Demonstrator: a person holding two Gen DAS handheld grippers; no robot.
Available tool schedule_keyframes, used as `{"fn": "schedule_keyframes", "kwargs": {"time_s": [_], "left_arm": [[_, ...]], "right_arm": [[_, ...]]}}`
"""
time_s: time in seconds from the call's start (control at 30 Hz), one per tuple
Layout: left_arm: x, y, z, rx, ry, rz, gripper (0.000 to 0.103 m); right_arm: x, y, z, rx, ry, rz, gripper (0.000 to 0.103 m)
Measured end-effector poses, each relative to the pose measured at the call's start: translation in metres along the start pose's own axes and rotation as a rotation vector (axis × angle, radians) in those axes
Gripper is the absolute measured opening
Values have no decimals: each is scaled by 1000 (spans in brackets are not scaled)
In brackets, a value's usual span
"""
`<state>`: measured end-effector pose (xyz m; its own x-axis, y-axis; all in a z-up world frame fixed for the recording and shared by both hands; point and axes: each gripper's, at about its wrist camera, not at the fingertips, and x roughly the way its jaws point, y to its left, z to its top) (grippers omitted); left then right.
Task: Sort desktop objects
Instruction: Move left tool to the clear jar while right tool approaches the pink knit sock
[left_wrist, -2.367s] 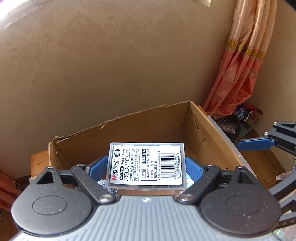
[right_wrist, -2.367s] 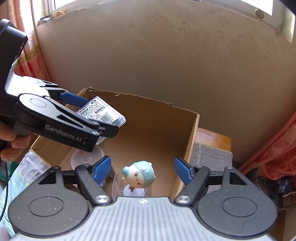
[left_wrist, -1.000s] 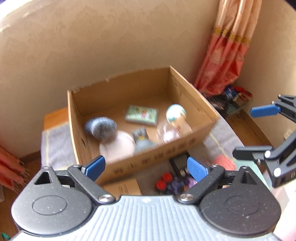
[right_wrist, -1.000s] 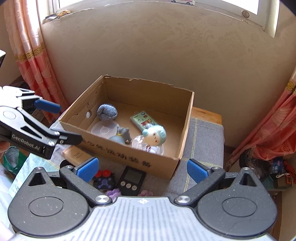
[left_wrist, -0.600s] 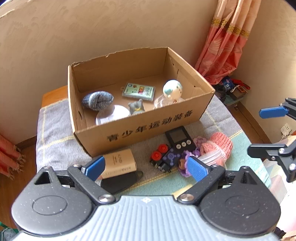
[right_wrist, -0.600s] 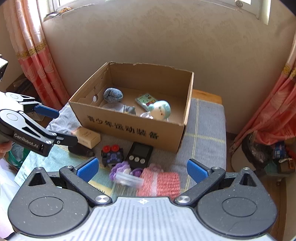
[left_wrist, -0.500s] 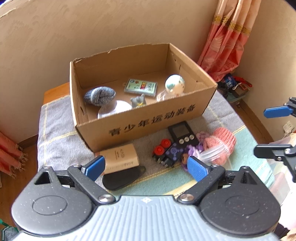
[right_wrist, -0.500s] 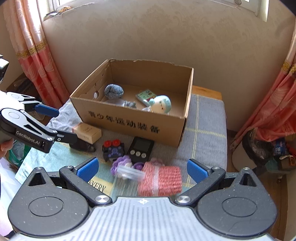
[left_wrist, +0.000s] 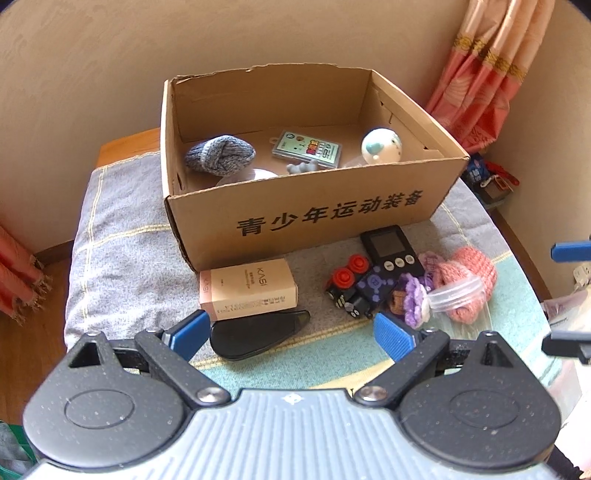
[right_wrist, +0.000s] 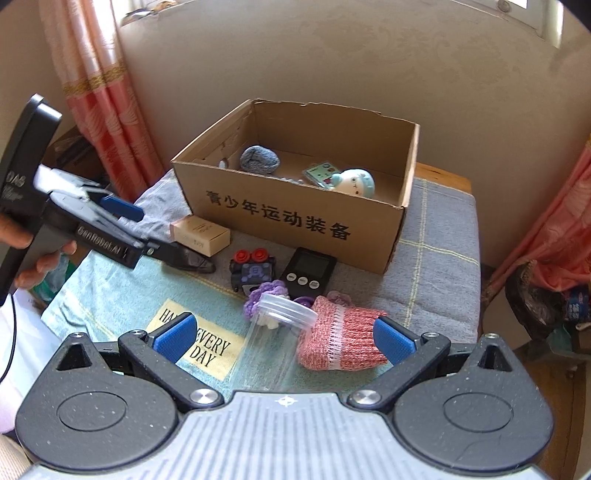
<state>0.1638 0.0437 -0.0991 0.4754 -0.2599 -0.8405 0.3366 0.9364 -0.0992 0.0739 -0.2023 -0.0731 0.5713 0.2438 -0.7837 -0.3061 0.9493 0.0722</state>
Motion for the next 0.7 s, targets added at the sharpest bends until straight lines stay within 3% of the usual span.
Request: {"fn": "schedule_keyframes", "kwargs": {"time_s": [0.17, 0.27, 0.43, 0.6, 0.7], "left_arm": [[9, -3, -2, 21, 12, 1, 95], [8, -13, -4, 75, -1, -55, 95], [2, -43, -7, 258, -26, -140, 95], [-4, -69, -12, 437, -35, -274, 96], [-5, -87, -15, 585, -39, -300, 96]], "right_arm": [[10, -1, -6, -40, 24, 17, 103], [14, -5, -8, -23, 36, 26, 103], [16, -15, -12, -1, 53, 56, 103], [14, -25, -22, 13, 74, 72, 103], [13, -30, -30, 12, 97, 77, 103]]}}
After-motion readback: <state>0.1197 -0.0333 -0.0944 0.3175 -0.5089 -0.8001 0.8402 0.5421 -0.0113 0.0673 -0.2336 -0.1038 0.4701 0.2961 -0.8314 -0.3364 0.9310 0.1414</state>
